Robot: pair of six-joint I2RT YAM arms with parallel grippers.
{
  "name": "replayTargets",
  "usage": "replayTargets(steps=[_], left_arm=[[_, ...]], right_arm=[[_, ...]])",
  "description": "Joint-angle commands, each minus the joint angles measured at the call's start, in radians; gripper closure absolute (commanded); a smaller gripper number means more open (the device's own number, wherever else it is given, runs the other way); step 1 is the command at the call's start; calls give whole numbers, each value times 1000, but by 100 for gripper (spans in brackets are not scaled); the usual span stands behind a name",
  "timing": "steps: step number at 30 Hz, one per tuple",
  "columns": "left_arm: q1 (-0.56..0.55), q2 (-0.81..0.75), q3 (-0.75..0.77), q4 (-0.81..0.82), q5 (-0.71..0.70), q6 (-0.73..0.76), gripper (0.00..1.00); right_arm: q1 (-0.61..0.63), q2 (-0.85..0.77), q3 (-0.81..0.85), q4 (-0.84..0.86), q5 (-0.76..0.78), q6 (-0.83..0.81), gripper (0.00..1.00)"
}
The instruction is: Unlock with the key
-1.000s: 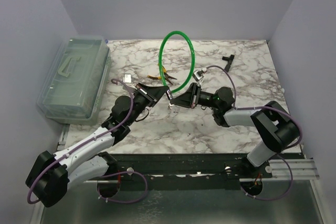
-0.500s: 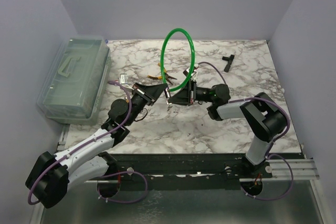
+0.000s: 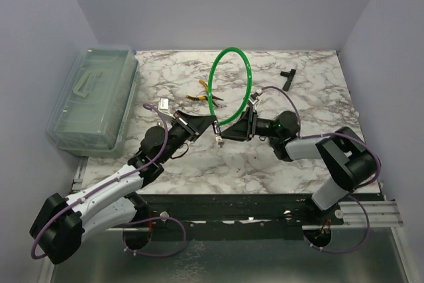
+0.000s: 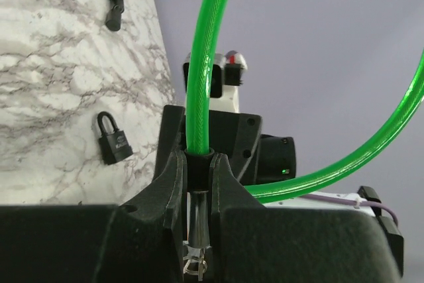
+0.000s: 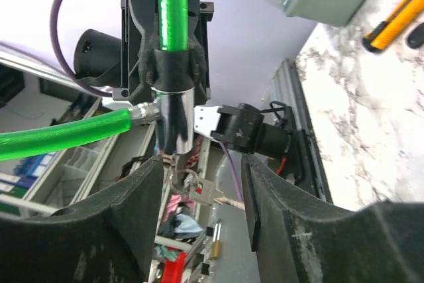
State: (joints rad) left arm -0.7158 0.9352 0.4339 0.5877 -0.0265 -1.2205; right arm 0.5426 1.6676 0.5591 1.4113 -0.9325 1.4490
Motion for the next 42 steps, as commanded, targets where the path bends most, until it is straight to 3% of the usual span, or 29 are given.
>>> replayTargets(steps=[1, 7, 13, 16, 21, 36, 40, 42], left_arm=[[-8, -28, 36, -112, -49, -21, 100], [-8, -5, 43, -191, -95, -35, 100], [-6, 52, 57, -195, -84, -37, 100], [-6, 75, 61, -184, -76, -39, 100], [-6, 97, 67, -181, -61, -32, 100], [-7, 128, 75, -176, -46, -33, 100], [-7, 134, 79, -170, -41, -28, 100], [-7, 136, 79, -169, -38, -26, 100]], right_arm=[[-14, -150, -64, -273, 69, -254, 41], [-13, -447, -77, -801, 213, -620, 35], [-13, -646, -83, -1054, 338, -776, 29], [-13, -672, -83, -1078, 425, -748, 23], [-12, -655, -77, -1013, 501, -697, 21], [6, -535, 39, -935, 521, -670, 29], [11, -501, 68, -944, 540, -663, 38], [19, -479, 88, -956, 539, -663, 51]])
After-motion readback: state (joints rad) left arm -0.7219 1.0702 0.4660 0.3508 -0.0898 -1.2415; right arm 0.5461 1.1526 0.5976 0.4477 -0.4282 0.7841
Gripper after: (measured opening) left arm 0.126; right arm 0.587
